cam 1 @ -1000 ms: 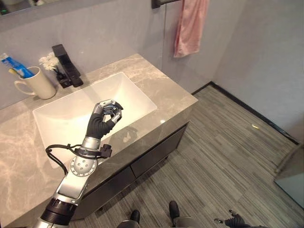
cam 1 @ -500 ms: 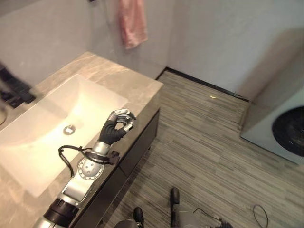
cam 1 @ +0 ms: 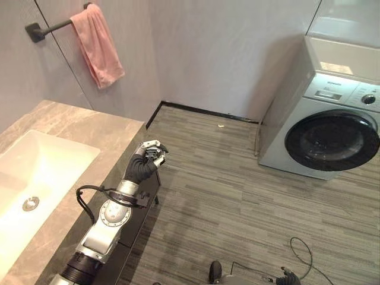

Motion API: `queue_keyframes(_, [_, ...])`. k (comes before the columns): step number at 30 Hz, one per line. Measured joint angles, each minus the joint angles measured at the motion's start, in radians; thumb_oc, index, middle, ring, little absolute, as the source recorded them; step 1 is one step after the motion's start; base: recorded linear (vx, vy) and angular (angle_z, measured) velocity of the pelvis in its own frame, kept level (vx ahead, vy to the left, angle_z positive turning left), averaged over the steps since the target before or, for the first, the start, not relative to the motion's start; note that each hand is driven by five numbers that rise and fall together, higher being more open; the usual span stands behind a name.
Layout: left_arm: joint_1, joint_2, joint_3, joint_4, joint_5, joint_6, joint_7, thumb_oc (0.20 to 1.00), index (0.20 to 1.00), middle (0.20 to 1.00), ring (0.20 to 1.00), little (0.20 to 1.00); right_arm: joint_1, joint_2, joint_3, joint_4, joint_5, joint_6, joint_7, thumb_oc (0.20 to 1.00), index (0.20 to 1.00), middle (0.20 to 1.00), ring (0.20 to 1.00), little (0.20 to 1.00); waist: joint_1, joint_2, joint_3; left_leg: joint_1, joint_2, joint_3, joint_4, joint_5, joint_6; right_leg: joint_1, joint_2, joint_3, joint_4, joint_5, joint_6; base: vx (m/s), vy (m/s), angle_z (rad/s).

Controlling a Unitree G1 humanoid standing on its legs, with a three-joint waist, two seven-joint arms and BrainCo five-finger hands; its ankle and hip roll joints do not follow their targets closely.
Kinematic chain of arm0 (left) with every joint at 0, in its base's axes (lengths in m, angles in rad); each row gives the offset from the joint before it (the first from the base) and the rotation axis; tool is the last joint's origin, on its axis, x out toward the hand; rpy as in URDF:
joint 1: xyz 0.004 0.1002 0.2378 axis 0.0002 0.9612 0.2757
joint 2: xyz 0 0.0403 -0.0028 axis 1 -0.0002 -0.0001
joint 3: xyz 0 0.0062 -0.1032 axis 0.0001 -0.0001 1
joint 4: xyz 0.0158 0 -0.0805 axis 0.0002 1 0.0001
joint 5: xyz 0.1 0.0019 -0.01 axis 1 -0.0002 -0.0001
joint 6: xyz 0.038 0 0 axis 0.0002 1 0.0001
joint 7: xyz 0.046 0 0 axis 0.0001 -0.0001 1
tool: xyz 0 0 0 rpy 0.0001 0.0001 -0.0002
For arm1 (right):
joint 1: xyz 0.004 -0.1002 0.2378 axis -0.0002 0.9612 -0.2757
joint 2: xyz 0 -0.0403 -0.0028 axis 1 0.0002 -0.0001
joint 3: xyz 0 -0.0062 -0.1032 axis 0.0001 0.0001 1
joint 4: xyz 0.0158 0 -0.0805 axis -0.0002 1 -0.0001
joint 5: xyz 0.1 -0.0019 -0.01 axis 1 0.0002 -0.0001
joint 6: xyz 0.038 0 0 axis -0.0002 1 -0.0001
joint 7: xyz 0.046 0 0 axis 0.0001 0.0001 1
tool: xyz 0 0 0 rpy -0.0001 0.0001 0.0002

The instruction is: Put brush and paste in cup on sink, flatten towel.

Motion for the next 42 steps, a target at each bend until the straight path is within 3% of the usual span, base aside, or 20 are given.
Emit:
queue_keyframes(1, [0.003,-0.004,0.0,0.019,0.0,0.003,0.0,0.2,0.2,0.2,0.2,0.2,0.004,-0.003,0.0,-0.003,0.0,0.0,0.0,1.0,1.0,1.0,1.0,1.0,0.002,0.001,0.0,-0.002,0.01,-0.012,0.013,-0.001,0.002,-0.004,0.01,-0.001,0.005,-0.004,-0.005,-0.04,-0.242,-0.2])
queue_keyframes(4, [0.017,-0.008,-0.001,0.157,0.001,0.036,0.0,0.2,0.2,0.2,0.2,0.2,-0.012,-0.004,0.001,0.009,0.001,-0.001,0.001,1.0,1.0,1.0,1.0,1.0,0.012,-0.033,0.016,-0.107,0.032,-0.075,0.231,0.004,0.009,-0.015,0.003,0.013,0.025,-0.023,-0.033,-0.04,-0.1,-0.17])
queue_keyframes(6, [0.025,-0.01,-0.01,0.199,0.001,0.066,-0.001,0.2,0.2,0.2,0.2,0.2,-0.018,-0.006,0.001,0.03,0.006,0.0,0.002,1.0,1.0,1.0,1.0,1.0,0.032,-0.045,0.024,-0.147,0.024,-0.137,0.296,0.03,-0.006,0.006,0.002,0.025,-0.001,-0.008,-0.056,0.05,-0.012,-0.04])
queue_keyframes(7, [0.031,-0.027,-0.015,0.212,0.0,0.075,-0.007,0.203,0.203,0.203,0.203,0.203,-0.021,-0.012,0.002,0.047,0.012,0.001,0.004,1.0,1.0,1.0,1.0,1.0,0.039,-0.055,0.03,-0.178,-0.01,-0.229,0.311,0.007,-0.042,0.015,-0.001,0.028,-0.024,0.001,-0.062,0.08,0.017,0.06])
queue_keyframes(8, [0.047,-0.053,-0.027,0.212,-0.003,0.09,-0.019,0.238,0.238,0.238,0.238,0.238,-0.02,-0.025,0.001,0.069,0.021,0.008,0.005,1.0,1.0,1.0,1.0,1.0,0.052,-0.056,0.036,-0.175,-0.099,-0.339,0.198,-0.006,-0.048,0.026,-0.021,0.032,-0.06,0.017,-0.059,0.08,0.035,0.05])
queue_keyframes(10, [0.054,-0.058,-0.046,0.216,-0.006,0.094,-0.035,0.395,0.395,0.395,0.395,0.395,-0.017,-0.044,-0.002,0.077,0.033,0.008,0.006,1.0,1.0,1.0,1.0,1.0,0.058,-0.037,0.043,-0.186,-0.134,-0.325,0.088,0.007,-0.03,0.037,-0.019,0.025,-0.082,0.023,-0.05,0.16,0.051,0.1])
queue_keyframes(11, [0.055,-0.087,-0.039,0.284,-0.017,0.089,-0.048,0.416,0.416,0.416,0.416,0.416,-0.035,-0.046,-0.001,0.086,0.036,0.013,0.007,1.0,1.0,1.0,1.0,1.0,0.058,-0.028,0.042,-0.173,-0.147,-0.313,0.014,0.022,-0.009,0.049,-0.013,0.018,-0.096,0.023,-0.047,0.17,0.079,-0.03])
queue_keyframes(12, [0.063,-0.119,-0.032,0.367,-0.04,0.099,-0.05,1.0,1.0,1.0,1.0,1.0,-0.043,-0.043,0.001,0.085,0.036,0.013,0.013,1.0,1.0,1.0,1.0,1.0,0.057,-0.022,0.039,-0.149,-0.147,-0.3,-0.028,0.036,0.011,0.067,-0.008,0.023,-0.106,0.023,-0.045,0.12,0.084,-0.23])
queue_keyframes(14, [0.089,-0.149,-0.066,0.506,-0.084,0.14,-0.077,1.0,1.0,1.0,1.0,1.0,-0.065,-0.045,0.001,0.088,0.035,0.008,0.025,1.0,1.0,1.0,1.0,1.0,0.045,0.009,0.024,-0.108,-0.136,-0.299,-0.04,0.035,0.016,0.09,0.012,0.036,-0.109,0.028,-0.036,0.15,0.116,-0.45])
queue_keyframes(15, [0.107,-0.166,-0.092,0.615,-0.085,0.18,-0.1,1.0,1.0,1.0,1.0,1.0,-0.086,-0.039,0.001,0.105,0.035,0.01,0.027,1.0,1.0,1.0,1.0,1.0,0.029,0.027,0.003,-0.086,-0.138,-0.289,-0.074,0.073,0.046,0.094,0.011,0.045,-0.11,0.026,-0.026,0.09,0.087,-0.38])
queue_keyframes(18, [0.137,-0.163,-0.099,0.682,-0.079,0.211,-0.113,1.0,1.0,1.0,1.0,1.0,-0.078,-0.023,0.001,0.098,0.036,0.02,0.036,1.0,1.0,1.0,1.0,1.0,0.016,0.024,-0.011,-0.07,-0.147,-0.267,-0.108,0.111,0.064,0.091,0.002,0.059,-0.116,0.026,-0.009,0.05,0.073,-0.14])
queue_keyframes(23, [0.097,-0.178,-0.106,0.896,0.023,0.228,-0.113,1.0,1.0,1.0,1.0,1.0,-0.076,-0.001,0.076,0.104,-0.025,0.03,0.052,1.0,1.0,1.0,1.0,1.0,0.009,0.034,-0.032,-0.062,-0.163,-0.246,-0.107,0.107,0.079,0.11,-0.013,0.065,-0.138,0.036,0.013,0.05,0.031,-0.06])
queue_keyframes(27, [0.021,-0.242,-0.107,1.135,0.137,0.233,-0.1,1.0,1.0,1.0,1.0,1.0,-0.093,0.01,0.079,0.162,-0.055,0.034,0.073,1.0,1.0,1.0,1.0,1.0,0.01,0.054,-0.043,-0.032,-0.165,-0.241,-0.107,0.089,0.083,0.138,-0.012,0.075,-0.147,0.028,0.016,0.04,0.017,-0.02])
queue_keyframes(33, [0.005,-0.244,-0.109,1.104,0.191,0.232,-0.069,1.0,1.0,1.0,1.0,1.0,-0.11,0.008,0.08,0.174,-0.084,0.049,0.071,1.0,1.0,1.0,1.0,1.0,0.014,0.045,-0.043,-0.041,-0.157,-0.235,-0.072,0.068,0.078,0.135,-0.006,0.084,-0.127,0.011,0.015,-0.01,0.003,-0.05])
queue_keyframes(34, [0.002,-0.242,-0.109,1.1,0.191,0.232,-0.067,1.0,1.0,1.0,1.0,1.0,-0.109,0.008,0.08,0.172,-0.084,0.049,0.071,1.0,1.0,1.0,1.0,1.0,0.013,0.043,-0.041,-0.051,-0.155,-0.236,-0.05,0.057,0.075,0.126,-0.005,0.084,-0.108,0.002,0.014,-0.13,0.0,-0.07])
queue_keyframes(35, [-0.009,-0.233,-0.113,1.053,0.19,0.231,-0.062,1.0,1.0,1.0,1.0,1.0,-0.121,0.001,0.078,0.146,-0.071,0.047,0.07,1.0,1.0,1.0,1.0,1.0,0.012,0.033,-0.017,-0.107,-0.147,-0.234,0.053,0.016,0.074,0.041,-0.007,0.089,0.048,-0.063,0.006,-0.15,-0.008,-0.03])
queue_keyframes(37, [-0.044,-0.229,-0.119,1.05,0.189,0.229,-0.058,1.0,1.0,1.0,1.0,1.0,-0.135,-0.001,0.078,0.127,-0.048,0.046,0.069,1.0,1.0,1.0,1.0,1.0,0.012,0.011,0.008,-0.147,-0.151,-0.236,0.11,-0.004,0.07,-0.035,-0.024,0.09,0.173,-0.127,0.005,-0.12,-0.009,0.01])
queue_keyframes(39, [-0.1,-0.205,-0.127,1.03,0.188,0.234,-0.044,1.0,1.0,1.0,1.0,1.0,-0.175,0.0,0.031,0.075,0.04,0.04,0.065,1.0,1.0,1.0,1.0,1.0,0.007,-0.02,0.07,-0.238,-0.15,-0.234,0.264,-0.068,0.072,-0.137,-0.052,0.095,0.346,-0.203,-0.007,-0.03,-0.006,-0.02])
queue_keyframes(42, [-0.118,-0.205,-0.125,1.028,0.187,0.239,-0.027,1.0,1.0,1.0,1.0,1.0,-0.227,-0.001,0.019,0.048,0.143,0.025,0.061,1.0,1.0,1.0,1.0,1.0,0.005,-0.024,0.092,-0.274,-0.139,-0.236,0.339,-0.112,0.065,-0.168,-0.049,0.097,0.407,-0.228,-0.014,0.01,0.01,-0.07])
